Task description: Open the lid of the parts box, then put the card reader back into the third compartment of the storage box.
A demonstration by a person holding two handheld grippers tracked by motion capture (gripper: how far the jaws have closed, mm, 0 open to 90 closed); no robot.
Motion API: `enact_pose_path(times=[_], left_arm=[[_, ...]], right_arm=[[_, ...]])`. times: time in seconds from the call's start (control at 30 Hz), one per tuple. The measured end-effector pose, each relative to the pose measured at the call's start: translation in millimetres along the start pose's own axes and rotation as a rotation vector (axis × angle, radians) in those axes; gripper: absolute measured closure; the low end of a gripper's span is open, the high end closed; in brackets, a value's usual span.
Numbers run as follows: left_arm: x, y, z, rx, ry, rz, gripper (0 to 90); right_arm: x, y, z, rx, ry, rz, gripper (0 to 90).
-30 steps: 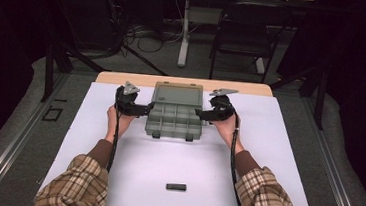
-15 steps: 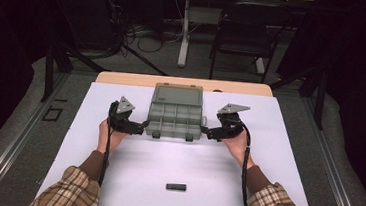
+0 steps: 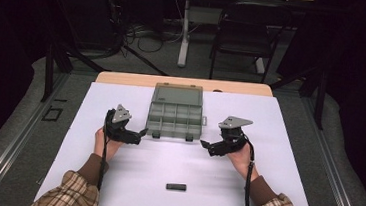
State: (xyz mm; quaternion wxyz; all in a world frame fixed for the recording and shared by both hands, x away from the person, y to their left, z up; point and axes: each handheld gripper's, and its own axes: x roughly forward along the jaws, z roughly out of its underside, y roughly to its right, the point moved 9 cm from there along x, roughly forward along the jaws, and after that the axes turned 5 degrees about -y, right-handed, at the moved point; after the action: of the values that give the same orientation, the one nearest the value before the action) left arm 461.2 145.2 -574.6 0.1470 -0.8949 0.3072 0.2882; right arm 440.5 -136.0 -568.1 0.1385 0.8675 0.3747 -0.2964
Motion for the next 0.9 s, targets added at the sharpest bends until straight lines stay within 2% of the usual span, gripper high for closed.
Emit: enact_pose_path(times=[0.17, 0.23, 0.4, 0.7, 0.9], left_arm=[[-5.2, 7.9, 1.9, 0.033, -0.002, -0.002, 0.0], [-6.7, 11.0, 4.1, 0.038, -0.005, 0.000, 0.0], [-8.7, 16.9, 9.3, 0.055, -0.017, 0.003, 0.0], [-13.9, 27.6, 14.6, 0.088, -0.033, 0.006, 0.0], [-19.3, 38.5, 12.6, 0.139, -0.027, 0.009, 0.0]], right_arm=[[-3.4, -10.4, 8.7, -0.025, -0.008, -0.006, 0.0], [-3.6, -15.6, 12.0, -0.037, -0.006, -0.023, 0.0], [-3.2, -24.9, 17.9, -0.061, -0.013, -0.027, 0.0], [-8.2, -32.1, 19.6, -0.074, -0.005, -0.032, 0.0], [-10.4, -33.6, 20.8, -0.081, -0.004, -0.029, 0.0]])
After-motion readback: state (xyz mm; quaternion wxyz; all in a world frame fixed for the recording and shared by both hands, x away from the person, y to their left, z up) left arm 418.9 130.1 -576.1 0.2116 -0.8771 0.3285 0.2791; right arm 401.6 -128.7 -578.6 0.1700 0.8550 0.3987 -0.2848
